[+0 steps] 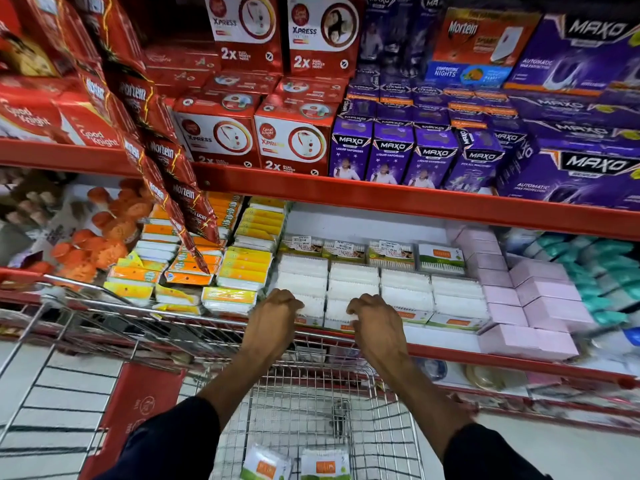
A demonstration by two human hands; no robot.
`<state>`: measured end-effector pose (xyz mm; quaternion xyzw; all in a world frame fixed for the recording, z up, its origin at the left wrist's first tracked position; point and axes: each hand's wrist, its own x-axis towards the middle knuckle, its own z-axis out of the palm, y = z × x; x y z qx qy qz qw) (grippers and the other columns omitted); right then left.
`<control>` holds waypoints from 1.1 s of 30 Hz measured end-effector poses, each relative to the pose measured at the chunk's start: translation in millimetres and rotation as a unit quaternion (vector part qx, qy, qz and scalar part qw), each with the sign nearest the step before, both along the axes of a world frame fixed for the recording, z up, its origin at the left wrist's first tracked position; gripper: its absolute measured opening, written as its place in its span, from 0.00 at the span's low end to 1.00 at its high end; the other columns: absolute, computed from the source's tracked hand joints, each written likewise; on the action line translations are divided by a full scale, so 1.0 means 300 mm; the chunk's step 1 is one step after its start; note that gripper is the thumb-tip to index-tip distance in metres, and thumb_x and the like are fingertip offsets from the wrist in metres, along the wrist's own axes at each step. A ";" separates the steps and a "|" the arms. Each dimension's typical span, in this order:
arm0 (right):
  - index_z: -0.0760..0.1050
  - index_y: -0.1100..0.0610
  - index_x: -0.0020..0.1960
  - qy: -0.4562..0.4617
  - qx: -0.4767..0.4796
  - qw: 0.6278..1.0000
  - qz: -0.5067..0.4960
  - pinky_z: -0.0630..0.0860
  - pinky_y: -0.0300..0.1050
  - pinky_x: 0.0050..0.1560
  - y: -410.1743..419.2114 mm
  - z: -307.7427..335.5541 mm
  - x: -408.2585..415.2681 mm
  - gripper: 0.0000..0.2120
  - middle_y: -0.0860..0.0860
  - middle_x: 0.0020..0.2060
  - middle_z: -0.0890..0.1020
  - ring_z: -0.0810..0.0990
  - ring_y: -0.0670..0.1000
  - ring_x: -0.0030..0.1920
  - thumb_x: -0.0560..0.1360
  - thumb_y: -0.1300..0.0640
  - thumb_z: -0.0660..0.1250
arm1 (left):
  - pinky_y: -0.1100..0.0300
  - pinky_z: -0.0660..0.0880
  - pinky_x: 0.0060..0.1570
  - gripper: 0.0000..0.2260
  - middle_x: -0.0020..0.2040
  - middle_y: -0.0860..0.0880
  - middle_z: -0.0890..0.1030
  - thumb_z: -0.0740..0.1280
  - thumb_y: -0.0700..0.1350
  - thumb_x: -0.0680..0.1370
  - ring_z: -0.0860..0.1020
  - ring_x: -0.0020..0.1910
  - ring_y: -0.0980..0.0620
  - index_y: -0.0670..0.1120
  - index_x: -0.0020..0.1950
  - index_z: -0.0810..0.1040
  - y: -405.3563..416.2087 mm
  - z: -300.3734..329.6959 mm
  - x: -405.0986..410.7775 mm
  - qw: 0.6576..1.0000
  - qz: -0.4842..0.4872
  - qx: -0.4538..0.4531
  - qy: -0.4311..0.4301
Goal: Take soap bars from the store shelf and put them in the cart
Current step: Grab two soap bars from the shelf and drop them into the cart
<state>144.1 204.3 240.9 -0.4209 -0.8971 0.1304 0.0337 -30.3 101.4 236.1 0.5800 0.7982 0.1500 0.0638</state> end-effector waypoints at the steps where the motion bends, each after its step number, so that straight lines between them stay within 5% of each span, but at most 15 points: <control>1: 0.79 0.52 0.61 -0.001 0.001 1.000 -0.001 0.77 0.46 0.60 0.001 -0.002 -0.001 0.19 0.48 0.57 0.82 0.77 0.50 0.60 0.74 0.69 0.66 | 0.50 0.83 0.54 0.18 0.56 0.48 0.84 0.68 0.30 0.75 0.80 0.58 0.48 0.47 0.60 0.83 0.001 -0.004 -0.001 1.000 0.000 0.002 0.002; 12: 0.79 0.52 0.60 0.008 0.015 1.000 -0.012 0.78 0.46 0.59 0.002 -0.024 -0.001 0.18 0.48 0.57 0.83 0.77 0.50 0.59 0.74 0.68 0.67 | 0.48 0.84 0.53 0.18 0.54 0.47 0.85 0.70 0.29 0.73 0.81 0.56 0.46 0.46 0.58 0.84 0.006 -0.042 -0.007 1.000 0.000 0.002 0.006; 16: 0.78 0.52 0.62 0.026 0.018 1.000 -0.004 0.77 0.49 0.61 -0.014 -0.038 0.008 0.18 0.49 0.57 0.82 0.77 0.52 0.59 0.74 0.66 0.68 | 0.42 0.78 0.61 0.18 0.60 0.45 0.83 0.70 0.32 0.74 0.78 0.62 0.44 0.45 0.62 0.81 -0.007 -0.057 -0.006 1.000 -0.013 -0.006 0.026; 20: 0.74 0.54 0.67 0.076 0.092 0.992 0.030 0.71 0.54 0.72 -0.073 -0.086 0.053 0.24 0.52 0.65 0.78 0.75 0.55 0.67 0.73 0.63 0.70 | 0.34 0.66 0.71 0.23 0.74 0.43 0.72 0.71 0.43 0.76 0.68 0.74 0.40 0.48 0.71 0.73 -0.080 -0.106 0.021 0.997 -0.021 0.036 0.059; 25: 0.55 0.51 0.79 0.030 0.080 0.993 0.076 0.50 0.59 0.79 -0.202 -0.201 0.119 0.31 0.52 0.80 0.56 0.50 0.54 0.81 0.78 0.54 0.60 | 0.33 0.45 0.76 0.32 0.83 0.44 0.46 0.58 0.58 0.81 0.44 0.81 0.40 0.54 0.81 0.47 -0.245 -0.247 0.066 0.997 -0.034 -0.001 0.070; 33: 0.55 0.52 0.79 -0.089 -0.045 0.988 0.122 0.51 0.67 0.78 -0.419 -0.461 0.194 0.36 0.55 0.80 0.54 0.52 0.60 0.80 0.75 0.55 0.65 | 0.30 0.46 0.75 0.32 0.81 0.40 0.49 0.60 0.57 0.80 0.47 0.79 0.32 0.50 0.81 0.52 -0.501 -0.516 0.131 0.986 -0.050 -0.156 0.005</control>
